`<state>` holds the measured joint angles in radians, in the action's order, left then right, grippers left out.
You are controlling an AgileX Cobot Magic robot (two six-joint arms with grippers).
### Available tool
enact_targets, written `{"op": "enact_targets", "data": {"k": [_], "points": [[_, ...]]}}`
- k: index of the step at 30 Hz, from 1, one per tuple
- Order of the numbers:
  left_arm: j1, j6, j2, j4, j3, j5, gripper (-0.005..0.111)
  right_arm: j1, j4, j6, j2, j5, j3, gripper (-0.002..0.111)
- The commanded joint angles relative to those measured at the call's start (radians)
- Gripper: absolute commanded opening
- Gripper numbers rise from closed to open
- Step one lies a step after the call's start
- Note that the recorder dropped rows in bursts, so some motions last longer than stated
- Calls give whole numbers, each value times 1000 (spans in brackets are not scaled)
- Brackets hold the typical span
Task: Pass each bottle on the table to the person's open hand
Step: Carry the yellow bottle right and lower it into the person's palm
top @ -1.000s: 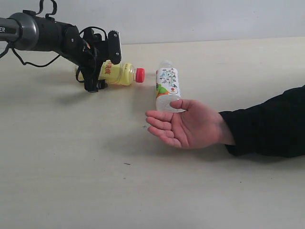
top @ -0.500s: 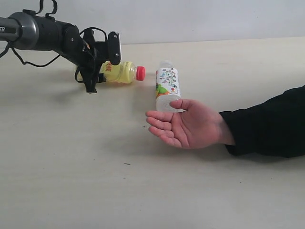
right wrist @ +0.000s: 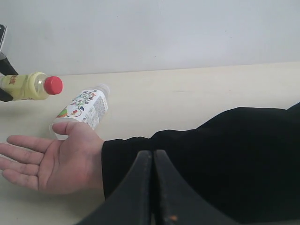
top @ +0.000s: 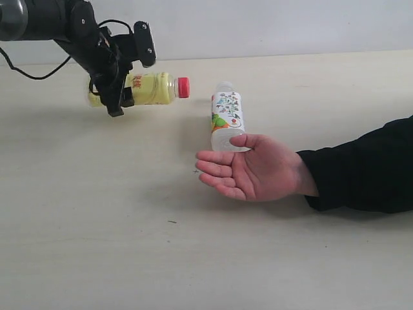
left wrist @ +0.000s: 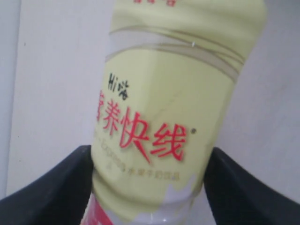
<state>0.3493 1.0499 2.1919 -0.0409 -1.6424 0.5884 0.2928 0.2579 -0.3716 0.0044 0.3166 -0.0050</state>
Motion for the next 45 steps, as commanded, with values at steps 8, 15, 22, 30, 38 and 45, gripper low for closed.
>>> {"op": "enact_targets", "data": {"k": [8, 15, 22, 30, 38, 45], "points": [[163, -643, -132, -3, 2, 183, 0, 4, 3, 5, -4, -8, 5, 0], [268, -1195, -194, 0, 2, 404, 0, 4, 3, 5, -4, -8, 5, 0], [339, -1373, -194, 138, 2, 502, 0, 4, 3, 5, -4, -8, 5, 0], [349, -1369, -194, 451, 2, 402, 0, 4, 3, 5, -4, -8, 5, 0], [349, -1375, -191, 593, 2, 336, 0, 4, 3, 5, -4, -8, 5, 0], [349, -1414, -191, 630, 2, 280, 0, 4, 3, 5, -4, -8, 5, 0]]}}
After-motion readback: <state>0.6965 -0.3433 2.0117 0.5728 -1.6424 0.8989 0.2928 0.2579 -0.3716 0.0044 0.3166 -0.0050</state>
